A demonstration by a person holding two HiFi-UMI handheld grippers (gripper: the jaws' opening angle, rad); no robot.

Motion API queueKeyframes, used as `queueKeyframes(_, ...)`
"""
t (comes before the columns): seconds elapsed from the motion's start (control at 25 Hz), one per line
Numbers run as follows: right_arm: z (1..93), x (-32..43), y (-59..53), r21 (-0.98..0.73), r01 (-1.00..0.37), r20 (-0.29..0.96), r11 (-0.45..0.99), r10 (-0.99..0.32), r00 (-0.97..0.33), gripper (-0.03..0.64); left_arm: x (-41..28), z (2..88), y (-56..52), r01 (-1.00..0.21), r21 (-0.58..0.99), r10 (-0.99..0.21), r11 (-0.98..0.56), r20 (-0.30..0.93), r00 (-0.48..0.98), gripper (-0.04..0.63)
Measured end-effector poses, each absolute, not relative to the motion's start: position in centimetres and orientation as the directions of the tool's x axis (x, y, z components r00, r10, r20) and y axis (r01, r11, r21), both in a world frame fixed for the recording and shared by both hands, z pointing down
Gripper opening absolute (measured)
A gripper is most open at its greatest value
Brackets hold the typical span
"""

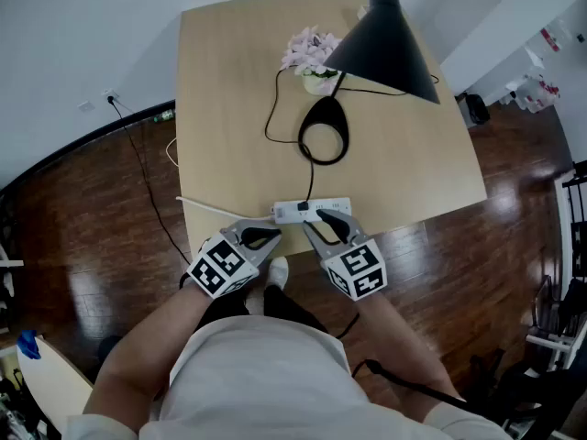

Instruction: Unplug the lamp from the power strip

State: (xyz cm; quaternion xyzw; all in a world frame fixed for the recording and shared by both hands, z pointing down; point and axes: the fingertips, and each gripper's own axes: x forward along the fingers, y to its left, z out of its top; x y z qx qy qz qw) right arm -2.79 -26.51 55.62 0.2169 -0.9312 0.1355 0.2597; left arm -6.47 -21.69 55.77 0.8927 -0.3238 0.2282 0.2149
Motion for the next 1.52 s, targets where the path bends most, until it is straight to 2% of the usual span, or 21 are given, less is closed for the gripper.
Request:
queueKeyframes(0.36, 61.6, -5.3, -30.2, -0.129, -0.463, 0.638, 0.877, -0.284, -0.715, 0.133, -5.1, 61.8, -26.9, -0.659, 0.209, -0.398, -0.723, 0.654, 0.643, 0.0)
queueKeyframes(0.56, 62.0, -5.6, -30.8, -0.113, -0.479, 0.663, 0.871, -0.293, -0.689, 0.091, -4.7, 64.2, -26.8, -0.63, 0.227, -0.333, -0.743, 0.692, 0.641, 0.0)
queueKeyframes(0.92, 61.9, -5.7, -30.7, -0.106, -0.459, 0.665, 0.882, -0.28, -0.692, 0.087, -4.3, 64.9, -26.8, -0.6, 0.225, -0.321, -0.767, 0.675, 0.664, 0.0)
queueKeyframes(1.16, 59.0, -5.9, -32.6, -0.088, -0.475, 0.62, 0.876, -0.325, -0.714, 0.087, -4.0, 64.9, -26.4, -0.595, 0.246, -0.308, -0.765, 0.672, 0.674, 0.0)
queueKeyframes(1.52, 63.5, -4.4, -37.8, -0.035, -0.483, 0.729, 0.875, -0.308, -0.611, 0.089, -3.8, 64.9, -26.4, -0.576, 0.247, -0.277, -0.78, 0.688, 0.67, 0.0)
